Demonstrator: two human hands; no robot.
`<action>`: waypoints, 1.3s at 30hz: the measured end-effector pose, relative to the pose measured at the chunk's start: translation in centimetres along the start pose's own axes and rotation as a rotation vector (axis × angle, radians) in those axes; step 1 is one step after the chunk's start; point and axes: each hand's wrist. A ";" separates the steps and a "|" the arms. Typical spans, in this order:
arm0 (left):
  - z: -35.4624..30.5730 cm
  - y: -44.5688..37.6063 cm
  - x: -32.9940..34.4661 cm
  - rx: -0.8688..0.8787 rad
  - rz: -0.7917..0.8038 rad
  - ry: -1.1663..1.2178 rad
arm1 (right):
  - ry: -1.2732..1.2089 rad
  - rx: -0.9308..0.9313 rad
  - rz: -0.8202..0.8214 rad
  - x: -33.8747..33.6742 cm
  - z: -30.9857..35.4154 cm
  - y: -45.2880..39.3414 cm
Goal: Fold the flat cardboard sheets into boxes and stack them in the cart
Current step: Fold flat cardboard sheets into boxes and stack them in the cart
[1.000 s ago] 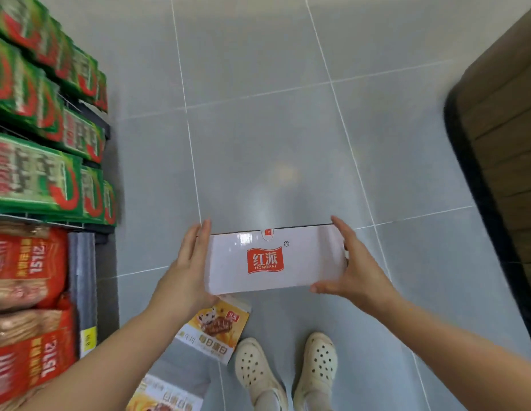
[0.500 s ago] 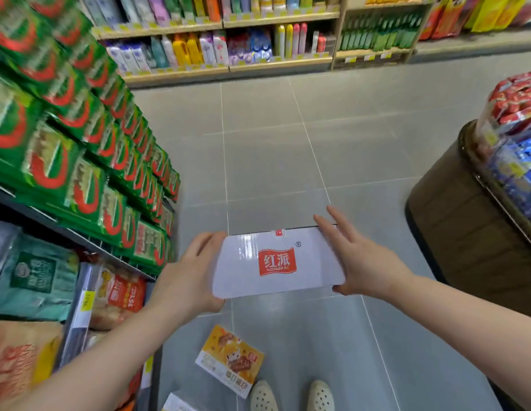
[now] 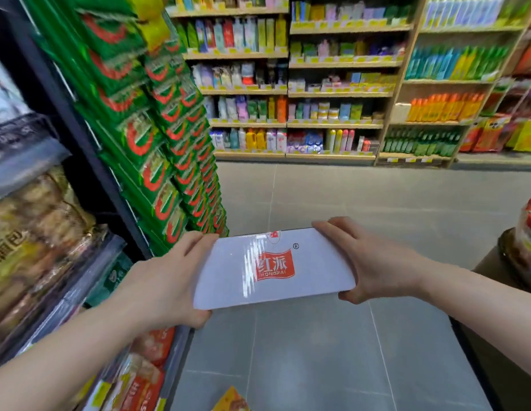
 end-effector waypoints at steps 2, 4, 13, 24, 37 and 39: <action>0.1 1.6 -0.9 -0.028 0.023 -0.009 | 0.019 -0.085 -0.005 -1.0 0.5 -0.5; 0.0 3.3 -1.5 -0.094 0.020 -0.012 | 0.061 -0.176 -0.022 -2.1 0.9 -1.1; -4.5 11.4 -1.5 -0.406 0.013 0.082 | 0.129 -0.531 0.020 -4.1 2.4 -1.7; -11.8 25.2 2.2 -0.834 0.046 0.258 | 0.279 -0.999 0.167 -1.3 11.4 1.2; -22.7 46.5 7.6 -1.298 0.020 0.380 | 0.435 -1.520 0.244 4.0 28.9 15.4; -25.0 50.3 8.7 -1.368 0.054 0.389 | 0.452 -1.590 0.265 5.7 31.9 19.0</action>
Point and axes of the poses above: each hand's wrist, its own y-axis away from the middle knuckle, its own x-axis out of the palm, z = x × y, and after that the axes turned 5 degrees about x, right-handed
